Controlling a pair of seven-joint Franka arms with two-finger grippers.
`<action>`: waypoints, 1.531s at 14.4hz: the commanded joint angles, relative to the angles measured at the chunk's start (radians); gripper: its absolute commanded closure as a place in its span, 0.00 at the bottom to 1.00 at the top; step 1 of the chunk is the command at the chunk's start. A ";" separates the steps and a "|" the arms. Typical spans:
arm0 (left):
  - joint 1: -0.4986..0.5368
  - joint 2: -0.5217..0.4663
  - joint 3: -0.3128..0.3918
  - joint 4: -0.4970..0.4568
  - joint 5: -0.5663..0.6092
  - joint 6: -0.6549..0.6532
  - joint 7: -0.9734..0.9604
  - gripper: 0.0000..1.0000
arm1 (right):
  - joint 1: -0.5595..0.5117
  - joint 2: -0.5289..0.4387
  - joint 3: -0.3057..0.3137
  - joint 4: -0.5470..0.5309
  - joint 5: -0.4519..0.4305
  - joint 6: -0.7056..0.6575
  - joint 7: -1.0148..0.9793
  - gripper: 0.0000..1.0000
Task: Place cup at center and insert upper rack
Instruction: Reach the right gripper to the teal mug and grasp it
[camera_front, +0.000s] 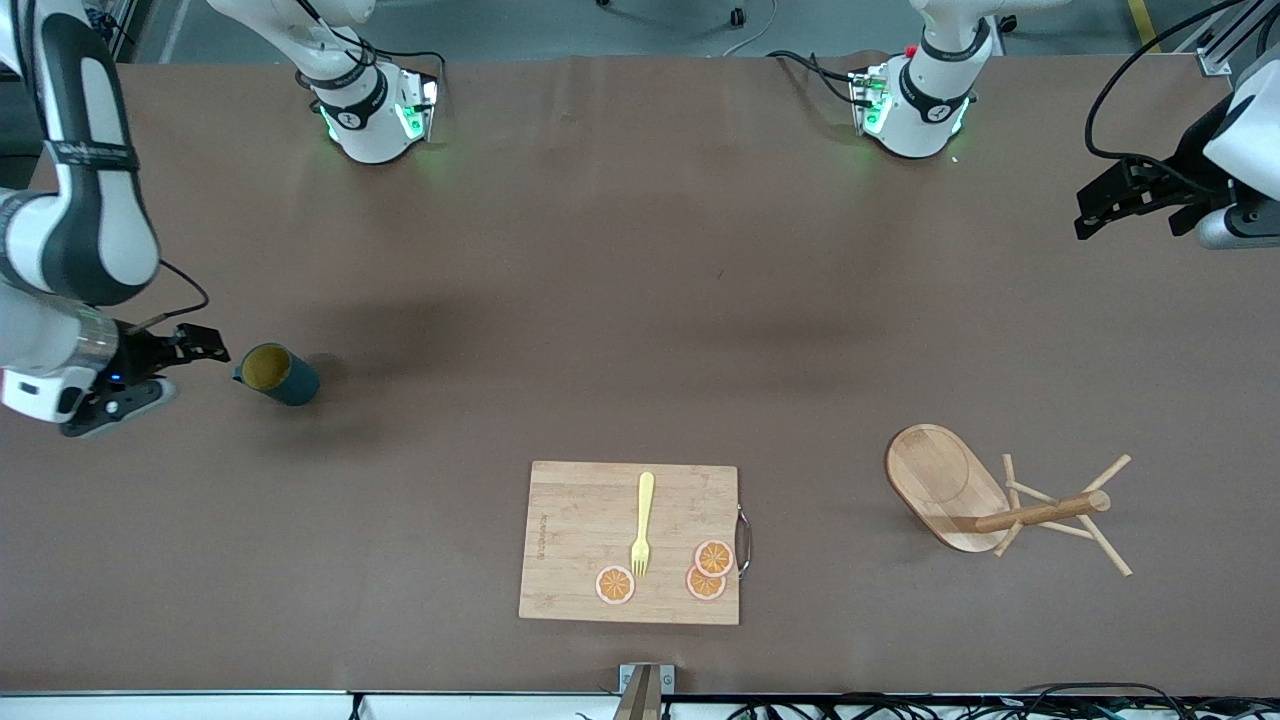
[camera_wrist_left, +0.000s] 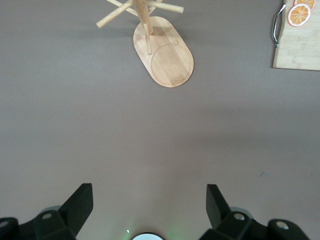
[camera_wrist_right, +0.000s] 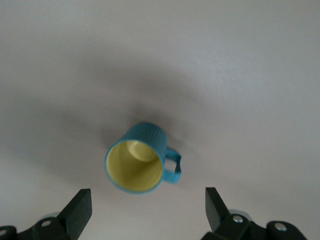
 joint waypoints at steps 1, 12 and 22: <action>0.013 0.012 -0.004 0.014 -0.007 -0.012 0.021 0.00 | 0.001 -0.033 0.003 -0.146 0.008 0.153 -0.092 0.00; 0.008 0.014 -0.005 0.003 -0.009 -0.010 0.021 0.00 | -0.018 0.102 0.005 -0.240 0.008 0.425 -0.187 0.68; 0.007 0.017 -0.008 0.001 -0.009 -0.010 0.023 0.00 | 0.092 -0.074 0.008 -0.231 0.108 0.163 0.179 1.00</action>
